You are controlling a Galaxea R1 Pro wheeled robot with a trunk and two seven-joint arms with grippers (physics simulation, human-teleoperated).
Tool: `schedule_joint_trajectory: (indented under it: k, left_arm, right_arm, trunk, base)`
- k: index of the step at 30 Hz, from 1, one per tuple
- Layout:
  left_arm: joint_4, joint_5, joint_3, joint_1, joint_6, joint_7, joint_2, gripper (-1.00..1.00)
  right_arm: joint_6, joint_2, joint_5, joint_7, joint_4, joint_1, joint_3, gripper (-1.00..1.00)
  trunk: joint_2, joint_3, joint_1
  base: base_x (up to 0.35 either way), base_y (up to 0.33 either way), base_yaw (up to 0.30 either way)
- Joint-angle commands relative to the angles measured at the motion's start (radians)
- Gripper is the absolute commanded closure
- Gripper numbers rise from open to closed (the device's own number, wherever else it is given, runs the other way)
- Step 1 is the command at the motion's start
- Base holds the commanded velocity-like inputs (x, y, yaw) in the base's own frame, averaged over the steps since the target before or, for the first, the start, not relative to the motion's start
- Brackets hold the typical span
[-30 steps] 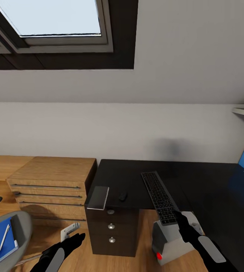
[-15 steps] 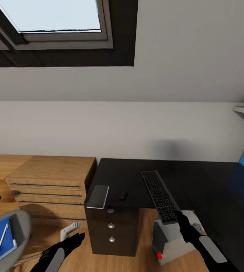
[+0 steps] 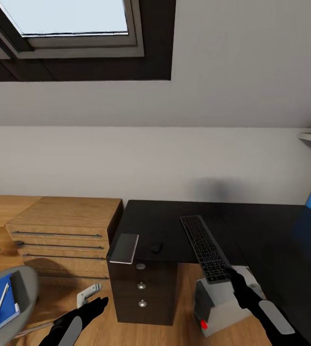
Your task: In the bedroom, organize the workspace by keeping the computer under the desk, ensuring the monitor is on the desk, placing the keyboard on the desk next to the monitor, placing the mouse on the desk next to the keyboard, moving the folder from the swivel chair onto the desk next to the mouse, stacking the notebook on top of the folder with the pen on top of the notebook, and positioning the swivel chair next to the desk.
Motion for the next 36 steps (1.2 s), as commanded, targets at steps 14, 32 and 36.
schedule_joint_trajectory:
  k: [14, 32, 36]
  left_arm:
    - [-0.001, 0.009, -0.004, -0.001, 0.001, 0.01, 0.003, -1.0]
    - [-0.001, 0.009, -0.003, -0.001, 0.0, 0.009, 0.004, -1.0]
    - [-0.001, 0.009, -0.003, -0.001, 0.0, 0.01, 0.004, -1.0]
  right_arm:
    - [0.012, -0.008, -0.007, 0.0, -0.001, 0.0, -0.035, -1.0]
    - [0.01, -0.006, -0.007, 0.0, -0.001, 0.0, -0.035, -1.0]
    - [0.008, -0.006, -0.006, 0.001, -0.001, 0.0, -0.034, -1.0]
  trunk:
    - [-0.099, -0.045, 0.054]
    - [-0.225, -0.102, 0.123]
    - [-0.253, -0.114, 0.138]
  base:
    - [0.0, 0.0, 0.0]
    - [0.0, 0.0, 0.0]
    - [0.0, 0.0, 0.0]
